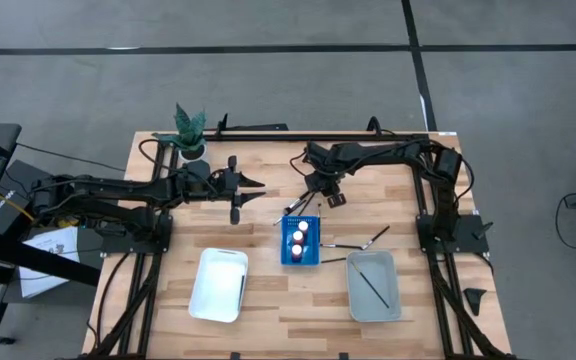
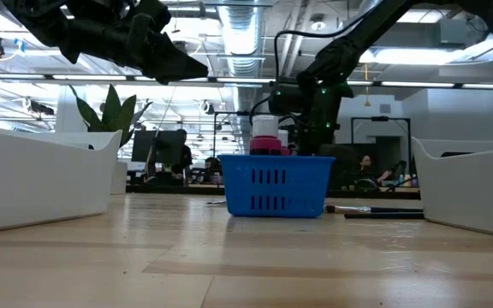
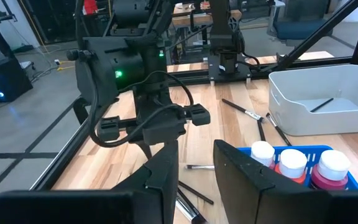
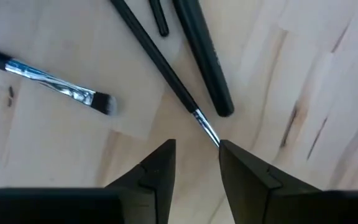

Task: Pick & Place Paint Supplies
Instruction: Put the left liner brush into the white bin

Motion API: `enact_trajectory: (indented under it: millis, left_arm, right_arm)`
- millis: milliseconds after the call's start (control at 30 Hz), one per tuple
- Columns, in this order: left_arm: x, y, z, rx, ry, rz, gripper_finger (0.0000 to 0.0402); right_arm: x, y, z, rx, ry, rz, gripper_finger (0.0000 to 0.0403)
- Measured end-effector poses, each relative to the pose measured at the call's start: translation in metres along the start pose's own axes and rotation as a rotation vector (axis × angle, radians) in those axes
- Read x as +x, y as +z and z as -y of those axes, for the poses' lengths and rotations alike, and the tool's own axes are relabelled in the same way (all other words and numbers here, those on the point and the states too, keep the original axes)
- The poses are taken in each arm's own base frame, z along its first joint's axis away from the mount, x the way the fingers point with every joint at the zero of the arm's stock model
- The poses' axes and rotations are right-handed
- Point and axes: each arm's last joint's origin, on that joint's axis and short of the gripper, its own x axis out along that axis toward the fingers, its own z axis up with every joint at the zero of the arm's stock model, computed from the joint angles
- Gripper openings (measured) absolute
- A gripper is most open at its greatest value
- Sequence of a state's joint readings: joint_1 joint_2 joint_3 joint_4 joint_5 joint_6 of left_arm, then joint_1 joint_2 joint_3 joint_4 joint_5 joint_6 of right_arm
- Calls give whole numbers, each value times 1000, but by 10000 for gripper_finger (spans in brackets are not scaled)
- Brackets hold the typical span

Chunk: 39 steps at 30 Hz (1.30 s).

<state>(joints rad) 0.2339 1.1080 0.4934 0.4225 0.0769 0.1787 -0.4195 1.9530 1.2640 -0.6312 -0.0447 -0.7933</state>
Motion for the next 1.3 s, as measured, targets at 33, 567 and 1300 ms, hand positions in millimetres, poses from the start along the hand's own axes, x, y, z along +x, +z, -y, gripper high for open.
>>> enact_trajectory:
  millis: [33, 567, 1300]
  left_arm:
    - [0, 0, 0, 0, 0, 0, 94]
    - [0, 0, 0, 0, 0, 0, 94]
    - [0, 0, 1, -3, -37, 2, 94]
  right_arm:
    - [0, 0, 0, 1, 0, 0, 118]
    - [-1, -5, 10, -28, -39, 25, 118]
    - [11, -6, 14, 29, 22, 16, 113]
